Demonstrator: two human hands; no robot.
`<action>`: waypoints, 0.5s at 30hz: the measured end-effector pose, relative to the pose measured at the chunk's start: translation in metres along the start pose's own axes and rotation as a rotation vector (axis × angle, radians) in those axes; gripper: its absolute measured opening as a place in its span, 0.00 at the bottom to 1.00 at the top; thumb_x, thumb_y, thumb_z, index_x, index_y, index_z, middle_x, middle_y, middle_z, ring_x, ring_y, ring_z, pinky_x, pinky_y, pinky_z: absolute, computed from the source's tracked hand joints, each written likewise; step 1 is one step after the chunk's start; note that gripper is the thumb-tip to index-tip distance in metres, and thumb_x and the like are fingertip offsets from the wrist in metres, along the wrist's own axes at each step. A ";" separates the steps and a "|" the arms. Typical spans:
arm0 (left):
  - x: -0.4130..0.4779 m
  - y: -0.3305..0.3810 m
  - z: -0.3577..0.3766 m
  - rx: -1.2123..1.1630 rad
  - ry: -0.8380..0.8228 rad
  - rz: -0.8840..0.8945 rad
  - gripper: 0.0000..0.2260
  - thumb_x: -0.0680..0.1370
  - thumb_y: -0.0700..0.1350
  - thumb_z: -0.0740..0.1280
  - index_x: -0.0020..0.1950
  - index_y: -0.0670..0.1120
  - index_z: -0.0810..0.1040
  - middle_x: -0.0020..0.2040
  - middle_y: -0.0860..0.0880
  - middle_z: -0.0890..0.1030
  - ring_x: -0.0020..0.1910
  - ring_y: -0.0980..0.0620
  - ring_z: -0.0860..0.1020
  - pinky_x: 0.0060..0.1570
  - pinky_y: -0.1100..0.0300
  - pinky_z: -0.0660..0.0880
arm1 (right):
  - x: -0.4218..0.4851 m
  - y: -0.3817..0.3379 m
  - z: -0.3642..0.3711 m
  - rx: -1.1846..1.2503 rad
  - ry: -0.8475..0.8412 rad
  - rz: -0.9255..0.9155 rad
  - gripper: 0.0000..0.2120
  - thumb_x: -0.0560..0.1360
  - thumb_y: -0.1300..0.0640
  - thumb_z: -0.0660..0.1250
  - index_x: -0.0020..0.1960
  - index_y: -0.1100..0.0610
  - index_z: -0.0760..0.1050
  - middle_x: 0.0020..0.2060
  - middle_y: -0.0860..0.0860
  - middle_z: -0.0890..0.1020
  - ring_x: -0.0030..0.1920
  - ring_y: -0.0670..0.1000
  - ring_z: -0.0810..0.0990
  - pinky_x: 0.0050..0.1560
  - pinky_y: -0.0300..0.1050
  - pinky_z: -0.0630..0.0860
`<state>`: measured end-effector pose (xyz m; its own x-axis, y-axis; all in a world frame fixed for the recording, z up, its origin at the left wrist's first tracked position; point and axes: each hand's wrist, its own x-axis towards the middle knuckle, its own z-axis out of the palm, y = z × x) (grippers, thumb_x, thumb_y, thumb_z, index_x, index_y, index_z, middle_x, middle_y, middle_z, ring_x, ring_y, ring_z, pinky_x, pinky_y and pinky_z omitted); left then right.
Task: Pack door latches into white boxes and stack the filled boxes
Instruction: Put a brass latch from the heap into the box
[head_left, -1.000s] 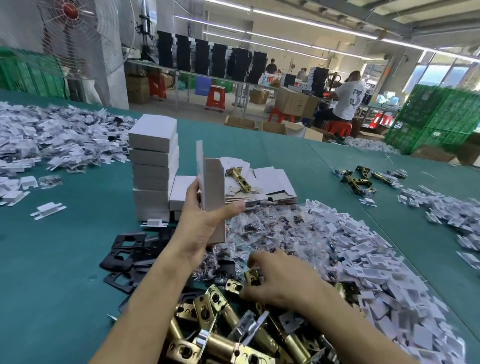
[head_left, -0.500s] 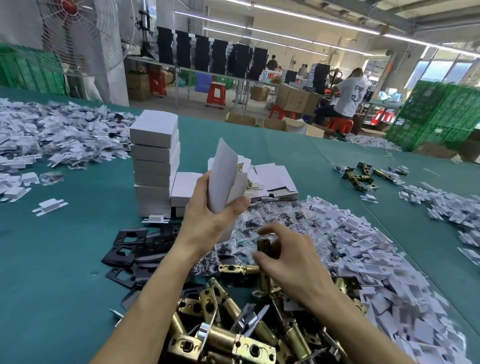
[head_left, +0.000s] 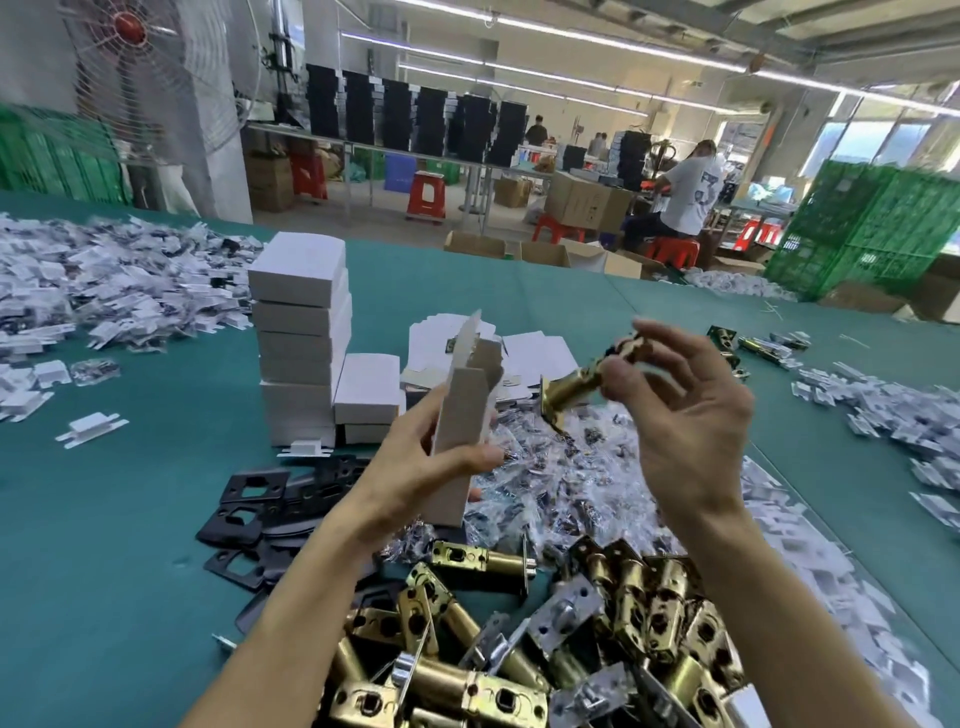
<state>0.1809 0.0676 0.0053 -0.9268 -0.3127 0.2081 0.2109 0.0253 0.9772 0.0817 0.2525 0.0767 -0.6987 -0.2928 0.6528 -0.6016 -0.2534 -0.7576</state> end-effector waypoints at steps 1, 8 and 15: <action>0.000 -0.001 0.000 -0.015 -0.038 -0.013 0.39 0.61 0.55 0.78 0.71 0.52 0.72 0.60 0.48 0.79 0.56 0.49 0.81 0.46 0.51 0.82 | 0.005 -0.006 0.002 0.026 -0.015 -0.037 0.16 0.71 0.61 0.72 0.58 0.54 0.76 0.46 0.47 0.84 0.48 0.48 0.85 0.52 0.43 0.81; -0.002 -0.004 0.003 -0.008 -0.158 -0.032 0.33 0.60 0.52 0.74 0.65 0.53 0.74 0.61 0.42 0.77 0.49 0.51 0.80 0.44 0.51 0.82 | 0.017 -0.026 0.027 -0.077 -0.194 -0.150 0.18 0.69 0.61 0.75 0.58 0.55 0.77 0.47 0.52 0.84 0.45 0.50 0.86 0.49 0.45 0.83; -0.001 -0.007 0.004 0.081 -0.146 -0.024 0.34 0.58 0.58 0.81 0.61 0.72 0.72 0.54 0.59 0.79 0.52 0.58 0.81 0.45 0.57 0.81 | 0.024 -0.025 0.042 -0.363 -0.178 -0.142 0.18 0.70 0.59 0.78 0.59 0.55 0.81 0.45 0.48 0.85 0.41 0.43 0.85 0.44 0.42 0.83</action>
<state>0.1794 0.0719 -0.0012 -0.9679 -0.1727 0.1828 0.1678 0.0978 0.9810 0.0964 0.2128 0.1112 -0.5409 -0.4407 0.7164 -0.8063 0.0292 -0.5908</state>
